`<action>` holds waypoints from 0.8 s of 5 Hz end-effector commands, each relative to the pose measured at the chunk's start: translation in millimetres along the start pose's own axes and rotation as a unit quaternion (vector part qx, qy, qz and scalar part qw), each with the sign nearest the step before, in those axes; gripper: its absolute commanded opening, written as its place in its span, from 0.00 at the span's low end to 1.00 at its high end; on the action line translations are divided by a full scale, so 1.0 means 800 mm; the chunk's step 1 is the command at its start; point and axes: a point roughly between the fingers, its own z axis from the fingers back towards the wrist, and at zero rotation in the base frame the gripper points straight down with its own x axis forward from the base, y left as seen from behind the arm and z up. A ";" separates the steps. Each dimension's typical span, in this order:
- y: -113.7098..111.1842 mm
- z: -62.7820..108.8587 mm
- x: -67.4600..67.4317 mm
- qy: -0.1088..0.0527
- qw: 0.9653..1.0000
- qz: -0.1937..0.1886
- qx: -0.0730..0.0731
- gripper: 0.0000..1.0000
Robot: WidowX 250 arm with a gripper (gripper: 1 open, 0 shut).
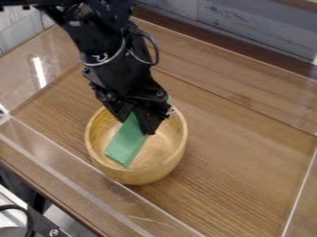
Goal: Put the green block in the brown bowl
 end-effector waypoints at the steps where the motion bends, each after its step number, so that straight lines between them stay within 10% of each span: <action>1: 0.004 0.005 0.004 -0.005 1.000 0.005 0.001 0.00; 4: 0.004 0.005 0.001 0.003 1.000 0.015 -0.004 0.00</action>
